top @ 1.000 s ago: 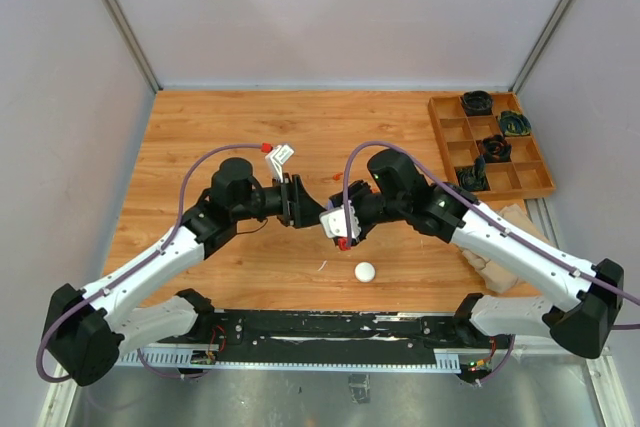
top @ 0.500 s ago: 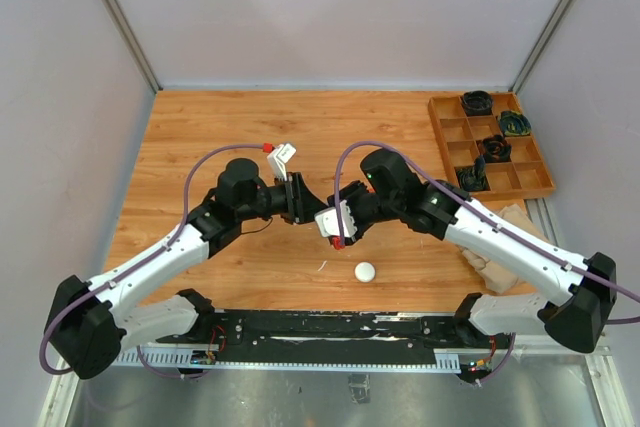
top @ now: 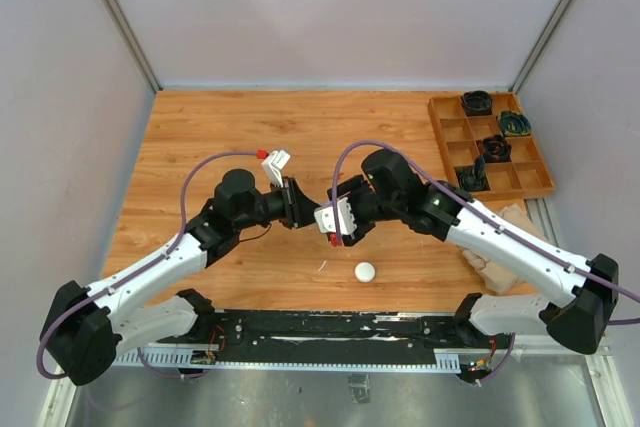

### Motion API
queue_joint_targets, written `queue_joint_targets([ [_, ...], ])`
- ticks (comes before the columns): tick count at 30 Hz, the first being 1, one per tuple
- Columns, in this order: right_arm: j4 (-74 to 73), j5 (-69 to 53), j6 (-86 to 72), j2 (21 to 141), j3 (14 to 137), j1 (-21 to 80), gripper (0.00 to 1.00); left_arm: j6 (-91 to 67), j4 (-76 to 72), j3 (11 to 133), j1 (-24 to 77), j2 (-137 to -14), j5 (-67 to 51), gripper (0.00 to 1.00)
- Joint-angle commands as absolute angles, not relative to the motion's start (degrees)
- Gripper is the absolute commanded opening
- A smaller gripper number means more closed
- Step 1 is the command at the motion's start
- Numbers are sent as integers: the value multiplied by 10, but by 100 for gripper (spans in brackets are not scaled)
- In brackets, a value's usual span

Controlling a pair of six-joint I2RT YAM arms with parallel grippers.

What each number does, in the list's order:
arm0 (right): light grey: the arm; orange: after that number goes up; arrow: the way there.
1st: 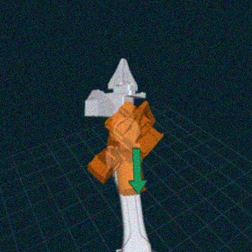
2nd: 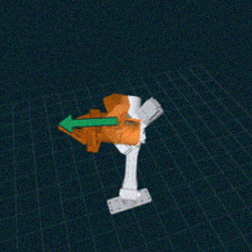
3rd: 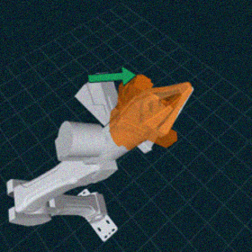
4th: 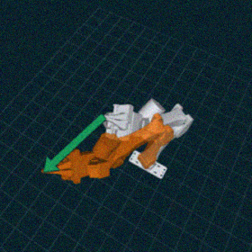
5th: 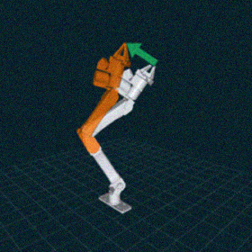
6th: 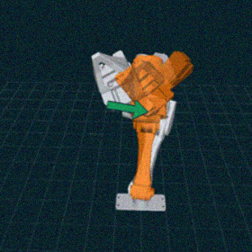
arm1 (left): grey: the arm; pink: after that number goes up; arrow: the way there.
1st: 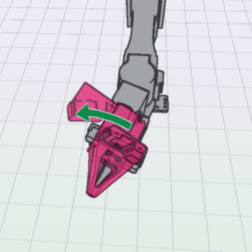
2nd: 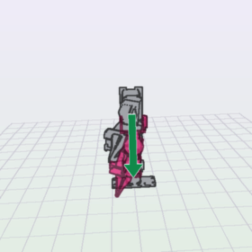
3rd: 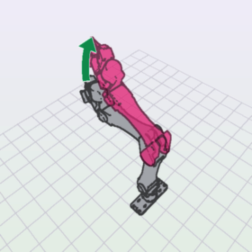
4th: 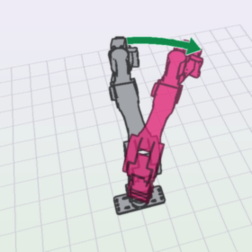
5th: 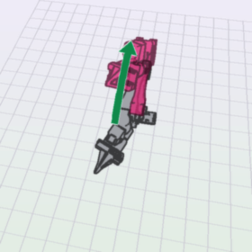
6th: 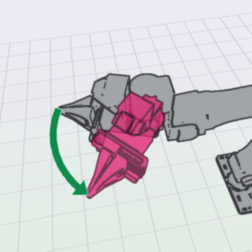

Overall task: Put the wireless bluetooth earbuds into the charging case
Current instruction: Pick up the charging case at the center of the board.

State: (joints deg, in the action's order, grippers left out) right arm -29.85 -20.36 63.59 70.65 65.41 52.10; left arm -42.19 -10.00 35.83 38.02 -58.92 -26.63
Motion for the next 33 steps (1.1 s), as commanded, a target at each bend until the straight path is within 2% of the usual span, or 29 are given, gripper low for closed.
queue_joint_targets([
  [1, -274, -182, 581, 680, 657, 521, 65, -404, -168, 325, 385, -558, -229, 0],
  [8, -200, -281, 412, 643, 634, 470, 67, -393, -271, 265, 385, -509, -192, 0],
  [14, -43, -408, 221, 612, 569, 434, 65, -361, -324, 242, 385, -463, -168, 0],
  [25, 215, -452, -48, 611, 495, 402, 61, -340, -448, 207, 385, -422, -175, 0],
  [33, 340, -475, -173, 628, 467, 392, 56, -341, -504, 198, 385, -419, -199, 0],
])
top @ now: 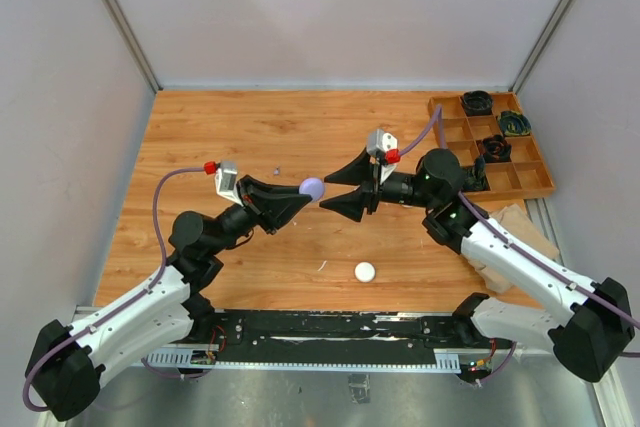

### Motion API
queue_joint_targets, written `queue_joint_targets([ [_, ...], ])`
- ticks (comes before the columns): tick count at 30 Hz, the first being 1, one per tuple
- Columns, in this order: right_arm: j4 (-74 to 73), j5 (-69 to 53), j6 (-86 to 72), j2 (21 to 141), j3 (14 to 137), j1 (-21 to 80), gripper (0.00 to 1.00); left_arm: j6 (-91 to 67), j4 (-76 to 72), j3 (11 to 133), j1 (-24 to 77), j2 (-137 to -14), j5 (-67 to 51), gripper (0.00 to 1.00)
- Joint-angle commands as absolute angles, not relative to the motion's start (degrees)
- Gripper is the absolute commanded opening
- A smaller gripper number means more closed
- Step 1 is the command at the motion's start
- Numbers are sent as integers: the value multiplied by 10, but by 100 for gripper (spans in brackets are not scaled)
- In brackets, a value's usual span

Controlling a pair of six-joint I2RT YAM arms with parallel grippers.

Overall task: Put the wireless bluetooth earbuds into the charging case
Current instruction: Pick up the charging case at the center of the board.

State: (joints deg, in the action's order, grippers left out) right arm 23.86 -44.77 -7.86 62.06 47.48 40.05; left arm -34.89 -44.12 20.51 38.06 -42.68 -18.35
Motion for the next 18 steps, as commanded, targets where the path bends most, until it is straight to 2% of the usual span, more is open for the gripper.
queue_joint_targets([
  [1, 347, -479, -182, 632, 468, 393, 55, -342, -512, 197, 385, -419, -202, 0],
  [9, 428, -502, -271, 654, 464, 393, 49, -345, -541, 191, 385, -418, -215, 0],
  [18, 450, -525, -314, 676, 471, 393, 35, -344, -568, 183, 385, -416, -232, 1],
])
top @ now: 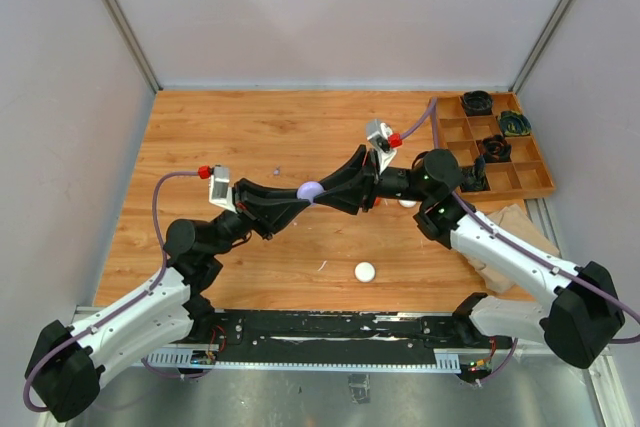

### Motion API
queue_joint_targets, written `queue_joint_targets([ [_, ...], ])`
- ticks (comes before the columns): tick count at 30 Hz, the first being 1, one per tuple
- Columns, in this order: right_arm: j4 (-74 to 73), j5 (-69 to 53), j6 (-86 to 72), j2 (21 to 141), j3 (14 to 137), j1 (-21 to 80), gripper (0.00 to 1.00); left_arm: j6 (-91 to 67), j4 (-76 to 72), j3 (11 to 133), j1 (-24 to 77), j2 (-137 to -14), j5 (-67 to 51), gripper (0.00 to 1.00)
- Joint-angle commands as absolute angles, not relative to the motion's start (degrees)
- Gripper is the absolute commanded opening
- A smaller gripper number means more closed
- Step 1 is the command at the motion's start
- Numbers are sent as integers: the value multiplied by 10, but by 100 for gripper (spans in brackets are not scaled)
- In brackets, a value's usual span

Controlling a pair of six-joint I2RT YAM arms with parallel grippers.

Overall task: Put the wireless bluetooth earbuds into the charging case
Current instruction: Pick up the charging case at the center of the board.

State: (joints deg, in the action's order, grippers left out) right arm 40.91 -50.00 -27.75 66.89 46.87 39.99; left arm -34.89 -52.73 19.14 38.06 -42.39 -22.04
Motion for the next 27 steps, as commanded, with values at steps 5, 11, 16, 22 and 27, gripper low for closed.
queue_joint_targets([
  [5, 465, -540, -333, 686, 473, 393, 22, -343, -580, 179, 385, -420, -242, 3],
  [11, 451, -563, -322, 685, 482, 392, 7, -336, -580, 170, 385, -418, -242, 22],
  [16, 339, -565, -241, 667, 503, 391, 1, -308, -527, 176, 385, -412, -252, 36],
  [22, 132, -548, -110, 648, 562, 391, 1, -237, -409, 199, 385, -378, -262, 54],
  [27, 0, -536, -27, 647, 608, 395, 1, -166, -348, 213, 385, -357, -292, 68],
])
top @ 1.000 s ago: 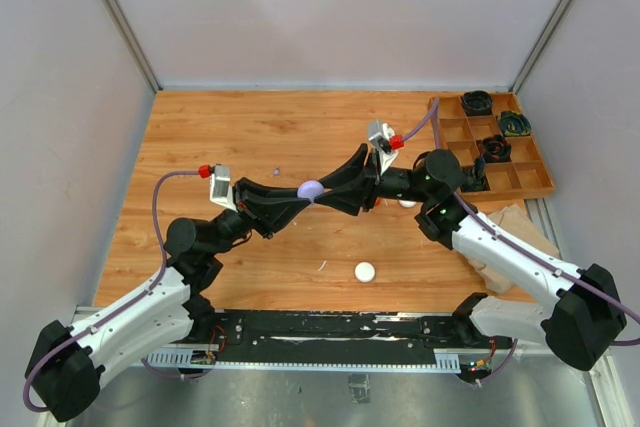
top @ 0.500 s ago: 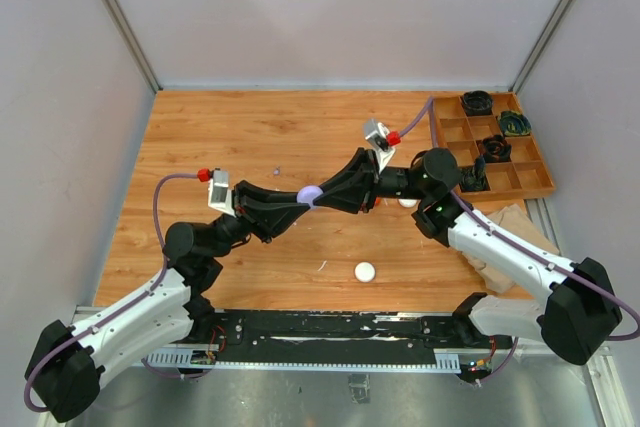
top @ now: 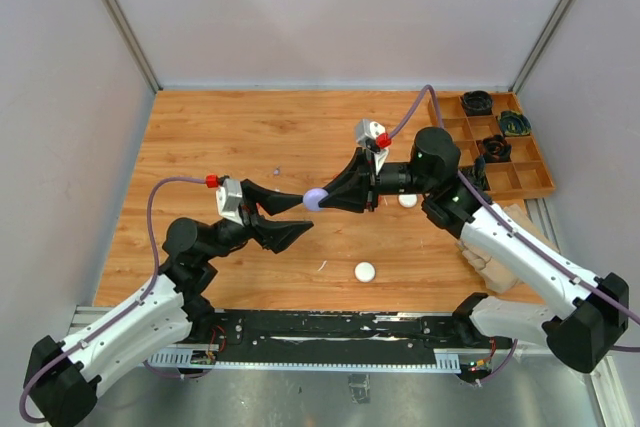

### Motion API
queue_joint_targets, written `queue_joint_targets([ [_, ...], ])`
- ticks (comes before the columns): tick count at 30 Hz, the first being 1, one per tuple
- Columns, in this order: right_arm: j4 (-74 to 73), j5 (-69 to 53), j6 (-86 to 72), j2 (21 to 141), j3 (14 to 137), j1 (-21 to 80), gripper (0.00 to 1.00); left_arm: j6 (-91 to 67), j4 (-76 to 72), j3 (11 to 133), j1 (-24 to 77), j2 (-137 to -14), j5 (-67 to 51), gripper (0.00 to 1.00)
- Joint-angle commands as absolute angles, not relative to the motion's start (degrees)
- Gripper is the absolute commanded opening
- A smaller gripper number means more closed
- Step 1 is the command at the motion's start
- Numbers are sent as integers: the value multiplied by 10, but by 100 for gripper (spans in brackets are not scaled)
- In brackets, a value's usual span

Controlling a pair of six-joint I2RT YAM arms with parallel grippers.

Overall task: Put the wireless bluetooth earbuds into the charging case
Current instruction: Pick up the charging case at the center of the board.

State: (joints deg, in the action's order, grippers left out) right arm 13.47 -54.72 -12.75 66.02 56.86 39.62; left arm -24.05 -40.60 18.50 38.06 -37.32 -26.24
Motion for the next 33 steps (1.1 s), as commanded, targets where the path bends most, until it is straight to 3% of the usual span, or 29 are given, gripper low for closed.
queue_joint_targets([
  [1, -23, -532, -12, 647, 617, 398, 1, -154, -339, 217, 385, -358, -299, 70],
  [11, -195, -477, 111, 662, 696, 443, 1, -120, -296, 260, 385, -394, -337, 73],
  [26, -282, -376, 174, 690, 753, 492, 1, -145, -299, 282, 385, -440, -372, 50],
  [33, -284, -361, 178, 691, 761, 502, 1, -151, -299, 277, 385, -447, -368, 48],
])
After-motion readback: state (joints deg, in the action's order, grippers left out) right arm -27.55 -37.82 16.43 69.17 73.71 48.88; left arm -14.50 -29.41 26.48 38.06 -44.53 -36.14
